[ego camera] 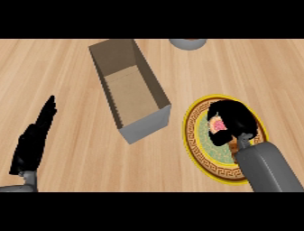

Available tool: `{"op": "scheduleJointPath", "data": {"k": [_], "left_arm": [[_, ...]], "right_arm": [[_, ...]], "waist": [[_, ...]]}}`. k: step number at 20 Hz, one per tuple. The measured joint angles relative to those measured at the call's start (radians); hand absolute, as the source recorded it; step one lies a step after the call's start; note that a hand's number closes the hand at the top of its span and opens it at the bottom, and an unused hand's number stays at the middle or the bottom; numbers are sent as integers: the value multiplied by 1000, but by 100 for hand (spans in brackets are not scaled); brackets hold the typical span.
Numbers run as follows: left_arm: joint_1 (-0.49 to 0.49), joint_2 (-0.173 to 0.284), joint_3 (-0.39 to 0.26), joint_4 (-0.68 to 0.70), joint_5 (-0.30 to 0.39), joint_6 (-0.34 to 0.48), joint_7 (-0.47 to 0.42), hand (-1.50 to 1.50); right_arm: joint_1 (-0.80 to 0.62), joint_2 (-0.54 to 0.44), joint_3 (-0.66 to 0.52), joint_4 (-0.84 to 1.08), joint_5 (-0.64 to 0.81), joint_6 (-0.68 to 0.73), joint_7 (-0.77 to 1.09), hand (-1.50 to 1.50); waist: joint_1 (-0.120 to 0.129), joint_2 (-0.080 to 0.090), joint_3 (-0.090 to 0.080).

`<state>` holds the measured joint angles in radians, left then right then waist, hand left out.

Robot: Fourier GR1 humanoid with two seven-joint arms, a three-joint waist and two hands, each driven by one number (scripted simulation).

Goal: Pick the cupcake from the plate and place it in the cardboard box

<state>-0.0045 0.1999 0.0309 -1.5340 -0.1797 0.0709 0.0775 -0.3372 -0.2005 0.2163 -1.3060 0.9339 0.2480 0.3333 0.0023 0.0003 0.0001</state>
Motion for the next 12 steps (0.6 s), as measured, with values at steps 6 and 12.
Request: {"op": "scheduleJointPath", "data": {"k": [6,12], "left_arm": [[9,2,13,0,2,-4,1,0],[5,-1,26,22,2,-16,-26,0]], "right_arm": [[140,22,43,-131,132,-83,171,150],[246,36,92,-317,238,-83,299,150]], "waist": [[-8,-4,-1],[-8,-3,-1]]}}
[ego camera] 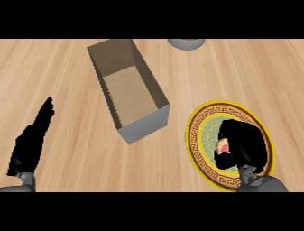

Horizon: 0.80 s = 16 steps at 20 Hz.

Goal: Pick the cupcake from the plate and place it in the cardboard box

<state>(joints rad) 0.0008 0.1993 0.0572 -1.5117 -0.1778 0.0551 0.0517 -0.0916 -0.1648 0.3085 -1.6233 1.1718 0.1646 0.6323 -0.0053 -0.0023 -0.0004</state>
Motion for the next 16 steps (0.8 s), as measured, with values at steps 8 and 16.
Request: {"op": "scheduleJointPath", "data": {"k": [8,16], "left_arm": [[18,-4,-4,-48,-9,-13,32,0],[-18,-4,3,-29,-10,-15,51,0]], "right_arm": [[29,6,24,-255,54,64,75,150],[-88,120,53,-421,-64,-3,18,150]], "waist": [[3,0,0],[6,1,0]]}}
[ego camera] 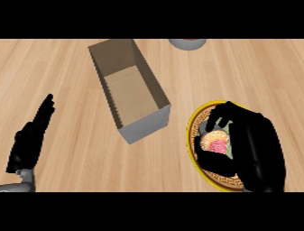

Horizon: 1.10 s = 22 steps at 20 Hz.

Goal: Pick the cupcake from the plate and place it in the cardboard box

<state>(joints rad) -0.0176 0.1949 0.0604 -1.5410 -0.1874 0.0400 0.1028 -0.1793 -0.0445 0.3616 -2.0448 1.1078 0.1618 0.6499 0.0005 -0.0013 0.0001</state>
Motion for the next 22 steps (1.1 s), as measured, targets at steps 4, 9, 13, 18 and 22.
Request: {"op": "scheduleJointPath", "data": {"k": [4,9,13,18,22], "left_arm": [[21,10,9,-11,7,-15,-14,0],[16,-2,6,-12,-2,-12,-12,0],[25,-14,-2,-11,-15,-8,-23,0],[13,-15,0,-19,-13,-15,-7,0],[12,-26,-12,-34,-20,-14,5,0]], "right_arm": [[-116,27,-7,-9,-66,10,8,150],[-339,39,-11,111,-143,-4,101,150],[-493,42,-20,255,-187,-46,156,150],[-660,44,2,510,-241,-169,194,150],[-782,44,-10,728,-311,-235,175,150]], "waist": [[6,1,0],[10,1,-1],[12,2,-1],[20,4,-1],[28,6,-1]]}}
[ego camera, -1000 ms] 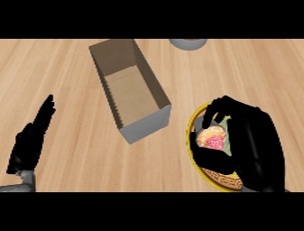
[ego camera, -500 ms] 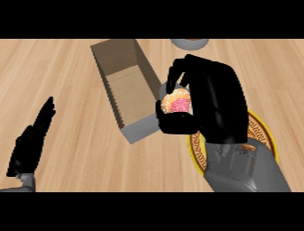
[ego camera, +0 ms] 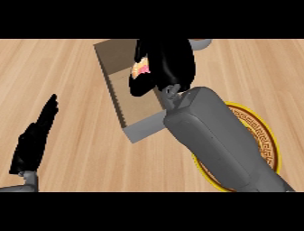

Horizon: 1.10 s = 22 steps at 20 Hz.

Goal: Pick the cupcake from the plate and place it in the cardboard box

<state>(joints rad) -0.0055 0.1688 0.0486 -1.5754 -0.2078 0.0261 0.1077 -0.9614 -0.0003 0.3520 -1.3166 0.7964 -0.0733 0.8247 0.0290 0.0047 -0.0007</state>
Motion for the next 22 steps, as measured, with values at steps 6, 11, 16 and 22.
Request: {"op": "scheduleJointPath", "data": {"k": [6,11,16,22], "left_arm": [[-23,5,5,27,-3,-9,-11,0],[-42,-1,-2,42,-5,-14,-16,0],[-51,-18,-22,35,-24,-4,-3,0],[-54,-14,-16,48,-20,-10,-20,0]], "right_arm": [[-108,0,57,301,-119,-133,-49,150],[-163,0,91,508,-237,-247,-86,-150],[-214,-3,98,664,-341,-334,-175,-150],[-202,-6,85,694,-446,-529,-284,-150]], "waist": [[12,4,0],[29,9,0],[38,8,0],[42,8,0]]}}
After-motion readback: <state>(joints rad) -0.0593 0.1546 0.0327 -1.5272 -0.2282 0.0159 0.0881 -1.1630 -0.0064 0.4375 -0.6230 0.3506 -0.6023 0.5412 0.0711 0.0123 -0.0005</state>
